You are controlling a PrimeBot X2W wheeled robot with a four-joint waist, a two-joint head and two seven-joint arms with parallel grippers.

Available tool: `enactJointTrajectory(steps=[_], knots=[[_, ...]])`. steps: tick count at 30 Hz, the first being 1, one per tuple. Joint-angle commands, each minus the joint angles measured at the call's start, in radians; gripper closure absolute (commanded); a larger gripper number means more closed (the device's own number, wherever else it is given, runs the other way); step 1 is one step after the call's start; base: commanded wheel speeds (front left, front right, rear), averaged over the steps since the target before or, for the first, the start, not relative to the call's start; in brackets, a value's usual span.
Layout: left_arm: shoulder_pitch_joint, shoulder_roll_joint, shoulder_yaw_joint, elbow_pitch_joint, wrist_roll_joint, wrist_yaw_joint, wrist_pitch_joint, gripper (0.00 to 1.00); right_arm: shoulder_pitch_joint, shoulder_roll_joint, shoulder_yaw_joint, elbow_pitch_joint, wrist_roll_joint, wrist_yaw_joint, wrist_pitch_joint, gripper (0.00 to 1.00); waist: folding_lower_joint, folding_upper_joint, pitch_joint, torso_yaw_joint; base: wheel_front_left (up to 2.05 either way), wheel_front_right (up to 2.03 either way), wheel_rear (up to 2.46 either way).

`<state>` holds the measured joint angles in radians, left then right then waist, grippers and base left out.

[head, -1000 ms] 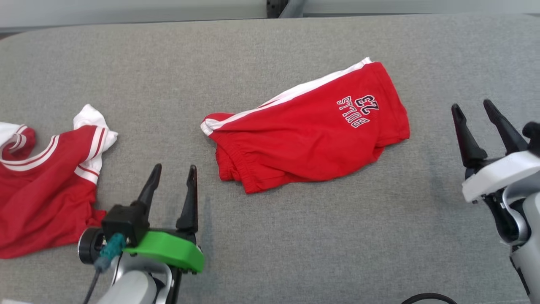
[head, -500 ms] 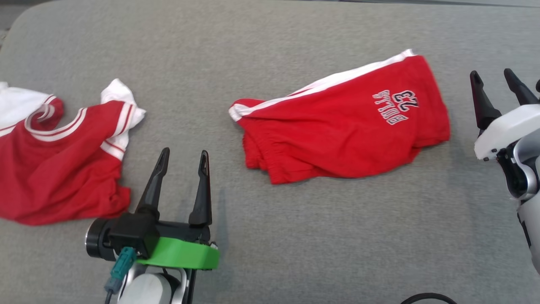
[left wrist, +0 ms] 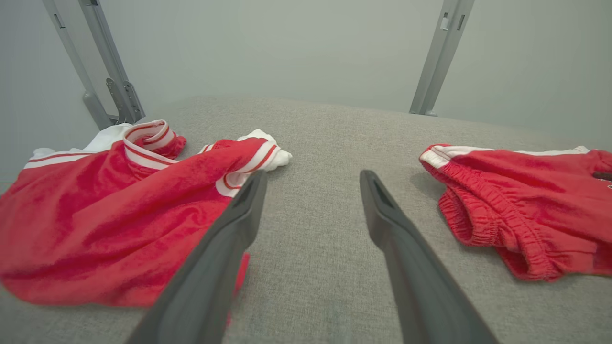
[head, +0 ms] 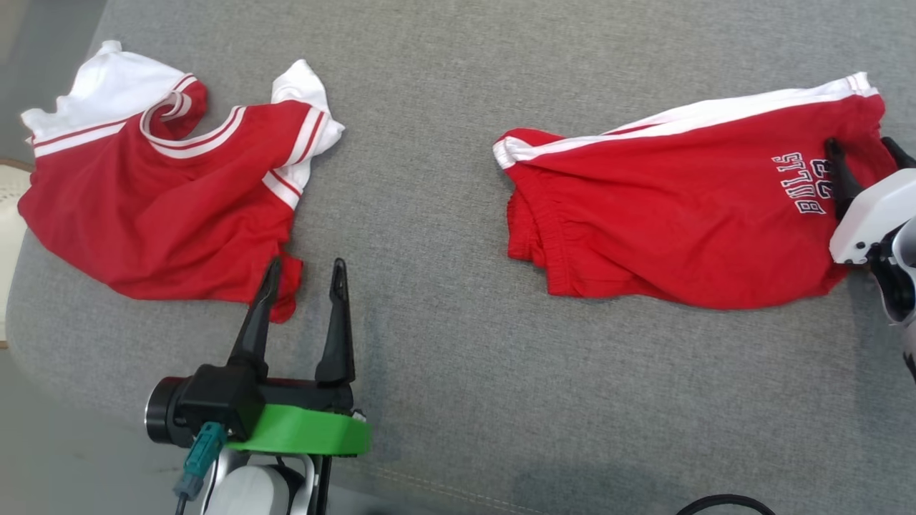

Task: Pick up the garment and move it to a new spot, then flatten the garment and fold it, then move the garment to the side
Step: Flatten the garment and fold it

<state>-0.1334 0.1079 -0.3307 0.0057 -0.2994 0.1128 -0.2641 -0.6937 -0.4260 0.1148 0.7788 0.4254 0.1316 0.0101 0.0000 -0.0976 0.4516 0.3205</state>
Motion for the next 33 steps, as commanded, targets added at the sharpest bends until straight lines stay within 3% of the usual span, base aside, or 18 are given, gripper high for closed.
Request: enactJointTrajectory(steps=[1,4,5,6,11,19,25,33], knots=[[0.021,-0.012,0.021,0.008,0.016,-0.014,0.0,0.0,0.025,0.003,0.017,0.055,0.002,-0.002,0.017,0.0,0.0,0.0001,0.013,0.022,0.0,0.0,0.0],[0.029,-0.023,0.047,0.015,0.027,-0.032,0.0,0.0,0.03,0.023,0.043,0.097,0.037,-0.002,0.061,0.0,0.0,0.0001,0.006,0.013,0.0,0.0,0.0],[0.033,-0.026,0.055,0.018,0.032,-0.038,0.0,0.0,0.035,0.033,0.054,0.101,0.058,0.0,0.077,0.56,0.0,0.0001,0.002,0.008,0.0,0.0,0.0],[0.037,-0.029,0.061,0.02,0.034,-0.045,0.0,0.0,0.036,0.044,0.064,0.098,0.081,0.0,0.086,1.0,0.0,0.0001,-0.001,0.0,0.0,0.0,0.0],[0.05,-0.043,0.097,0.035,0.055,-0.075,0.0,0.0,0.068,0.032,0.145,0.034,0.218,-0.001,0.131,1.0,0.0,0.0001,-0.034,-0.07,0.0,0.0,0.0],[0.098,-0.049,0.141,0.056,0.06,-0.106,0.0,0.0,0.104,0.007,0.144,-0.062,0.388,-0.003,0.131,1.0,0.0,0.0001,-0.113,-0.205,0.0,0.0,0.0],[0.136,-0.05,0.158,0.082,0.079,-0.145,-0.001,0.0,0.166,-0.04,0.084,-0.087,0.504,-0.002,0.157,1.0,0.0,0.0001,-0.161,-0.307,0.0,0.0,0.0],[0.114,-0.054,0.138,0.118,0.091,-0.165,0.0,0.0,0.154,-0.142,-0.097,0.088,0.5,-0.001,0.066,1.0,0.0,0.0001,-0.157,-0.331,0.0,0.0,0.0]])
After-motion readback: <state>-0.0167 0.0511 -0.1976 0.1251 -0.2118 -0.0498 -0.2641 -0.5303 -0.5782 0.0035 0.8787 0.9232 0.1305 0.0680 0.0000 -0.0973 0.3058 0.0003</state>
